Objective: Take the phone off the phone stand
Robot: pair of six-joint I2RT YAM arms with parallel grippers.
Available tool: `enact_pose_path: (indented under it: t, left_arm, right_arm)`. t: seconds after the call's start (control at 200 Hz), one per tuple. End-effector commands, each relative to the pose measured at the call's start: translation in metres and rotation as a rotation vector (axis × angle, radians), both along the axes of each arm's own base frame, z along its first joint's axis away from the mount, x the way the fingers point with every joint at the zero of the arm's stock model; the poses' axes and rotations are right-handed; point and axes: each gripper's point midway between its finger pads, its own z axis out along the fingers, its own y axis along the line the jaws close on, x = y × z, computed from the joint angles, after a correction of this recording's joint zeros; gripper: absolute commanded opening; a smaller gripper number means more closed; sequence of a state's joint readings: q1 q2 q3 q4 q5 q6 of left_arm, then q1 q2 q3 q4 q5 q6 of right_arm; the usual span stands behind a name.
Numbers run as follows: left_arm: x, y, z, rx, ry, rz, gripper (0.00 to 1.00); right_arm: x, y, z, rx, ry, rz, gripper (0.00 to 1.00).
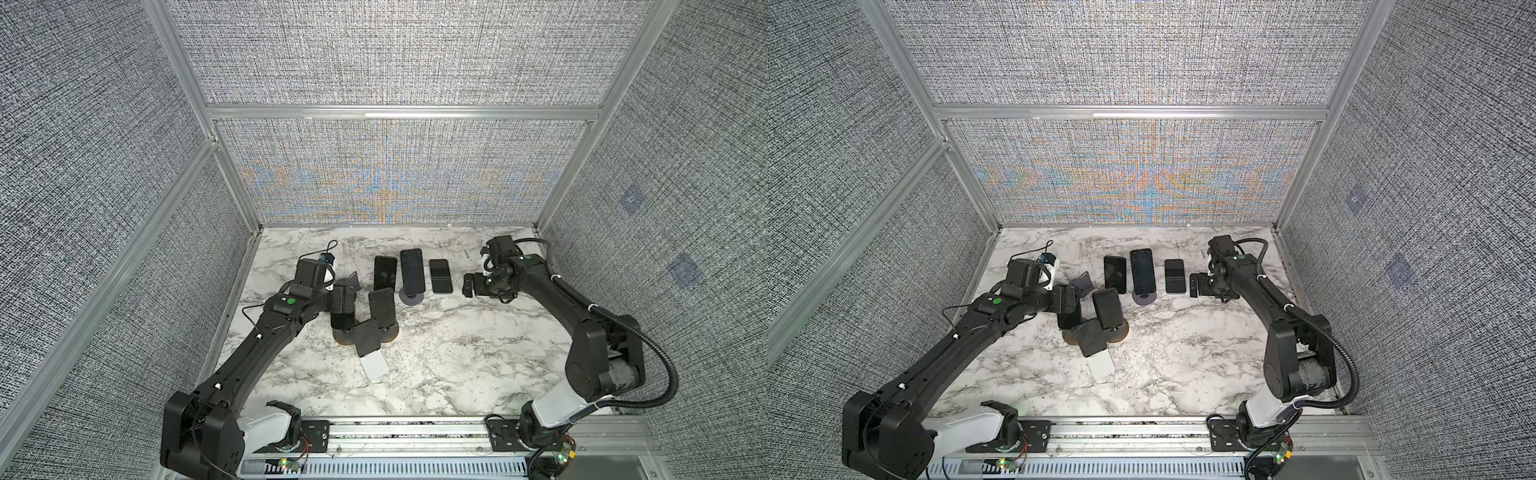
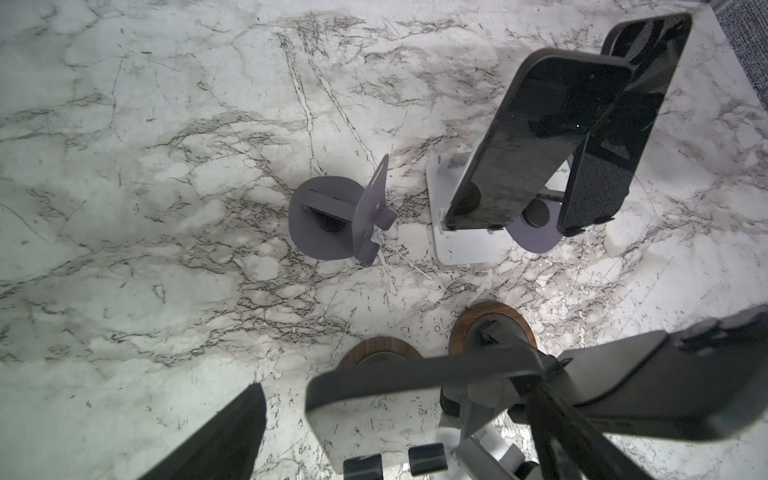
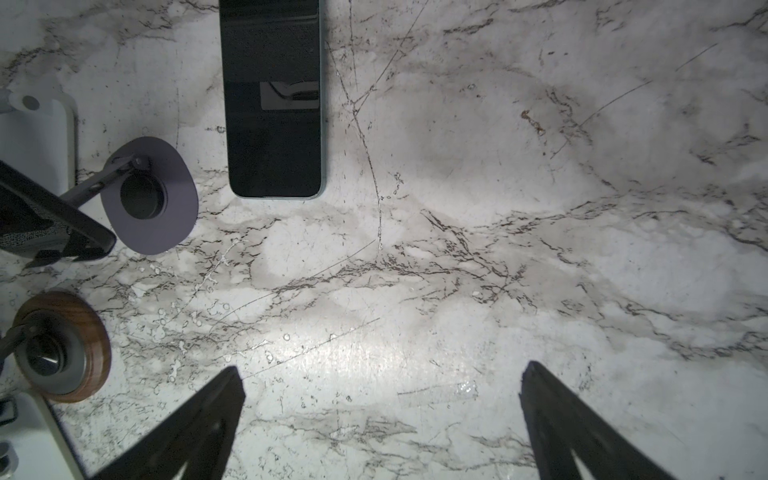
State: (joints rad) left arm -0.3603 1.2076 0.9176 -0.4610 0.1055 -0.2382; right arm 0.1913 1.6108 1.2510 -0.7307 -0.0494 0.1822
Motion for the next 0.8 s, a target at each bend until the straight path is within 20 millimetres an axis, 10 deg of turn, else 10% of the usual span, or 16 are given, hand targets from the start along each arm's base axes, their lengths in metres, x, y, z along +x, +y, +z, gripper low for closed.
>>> enact_pose_path:
  t: [0.0,0.795]
  left_arm:
    - [0.006,-0.003,0.002,-0.015,-0.024,0.013,0.98]
    - [0.001,-0.01,-0.014,0.012,0.034,0.026,0.72]
  right_arm:
    - [0.0,-0.002,0.002,-0.012,-0.005,-0.01,0.99]
    - [-0.002,0.0,-0.006,-0.013,0.001,0.001,0.99]
